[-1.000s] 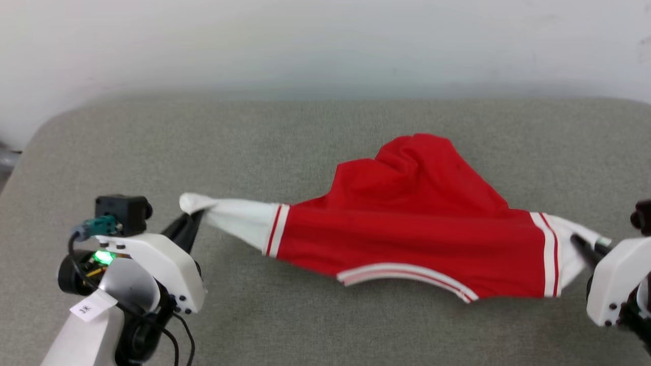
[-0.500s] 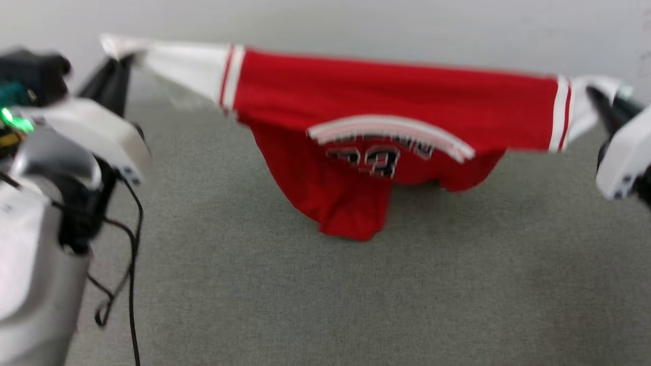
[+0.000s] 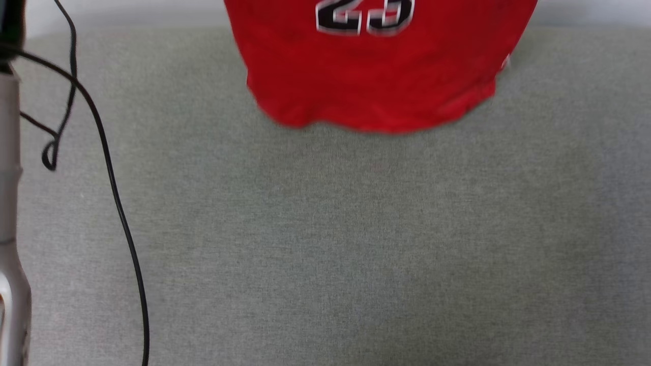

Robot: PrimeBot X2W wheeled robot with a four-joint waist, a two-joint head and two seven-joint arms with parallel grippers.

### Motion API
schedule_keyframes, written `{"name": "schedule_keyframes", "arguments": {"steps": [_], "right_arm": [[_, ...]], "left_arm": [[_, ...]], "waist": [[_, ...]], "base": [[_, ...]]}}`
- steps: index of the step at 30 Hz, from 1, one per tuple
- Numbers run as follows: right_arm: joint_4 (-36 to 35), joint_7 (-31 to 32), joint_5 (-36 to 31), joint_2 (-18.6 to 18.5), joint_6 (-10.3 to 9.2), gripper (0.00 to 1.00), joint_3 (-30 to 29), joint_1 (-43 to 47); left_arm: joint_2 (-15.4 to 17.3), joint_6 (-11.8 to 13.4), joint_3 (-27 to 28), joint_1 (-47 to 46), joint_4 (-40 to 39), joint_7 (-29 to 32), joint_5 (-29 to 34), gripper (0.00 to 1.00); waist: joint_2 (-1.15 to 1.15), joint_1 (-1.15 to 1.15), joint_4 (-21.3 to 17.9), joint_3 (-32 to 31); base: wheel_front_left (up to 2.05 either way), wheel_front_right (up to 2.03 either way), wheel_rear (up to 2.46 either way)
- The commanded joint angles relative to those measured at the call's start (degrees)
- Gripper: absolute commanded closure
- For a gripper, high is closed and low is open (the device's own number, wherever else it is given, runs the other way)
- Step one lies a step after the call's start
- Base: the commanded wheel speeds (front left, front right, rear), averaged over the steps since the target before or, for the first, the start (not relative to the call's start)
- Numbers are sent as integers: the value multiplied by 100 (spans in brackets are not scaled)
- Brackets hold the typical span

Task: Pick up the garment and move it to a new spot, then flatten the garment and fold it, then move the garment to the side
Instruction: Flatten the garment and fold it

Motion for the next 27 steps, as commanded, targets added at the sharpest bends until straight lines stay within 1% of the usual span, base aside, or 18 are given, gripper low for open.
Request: {"name": "schedule_keyframes", "arguments": {"steps": [1,8,13,16,20,24,27], "right_arm": [[177,-75,-47,35,-10,100,-4,-237],[1107,-574,-319,277,-10,100,0,-1507],[1685,-824,-418,410,-9,100,127,-2003],[2028,-972,-458,495,-9,100,187,-2025],[2389,-1075,-361,588,-9,100,267,-2058],[2698,-1233,-196,638,-9,100,431,-1787],[2885,-1376,-33,671,-9,100,598,-1381]], "left_arm": [[-4,-40,-74,-186,170,-110,92,100],[5,-172,-199,-1348,1149,-594,263,100],[-54,-240,-214,-1817,1796,-693,156,100],[-159,-283,-220,-1844,2212,-782,38,100],[-219,-346,-236,-1882,2652,-774,-143,100],[-295,-381,-206,-1571,3004,-828,-452,100],[-392,-390,-216,-1183,3190,-921,-732,100]], "waist": [[0,-1,0,280],[0,-1,-75,772],[0,-1,-108,1091],[0,-1,-82,1131],[0,-1,-82,1388],[0,-1,-81,1472],[0,-1,-79,1412]], "base": [[0,0,0],[0,0,0],[0,0,0],[0,0,0],[0,0,0],[0,0,0],[0,0,0]]}}
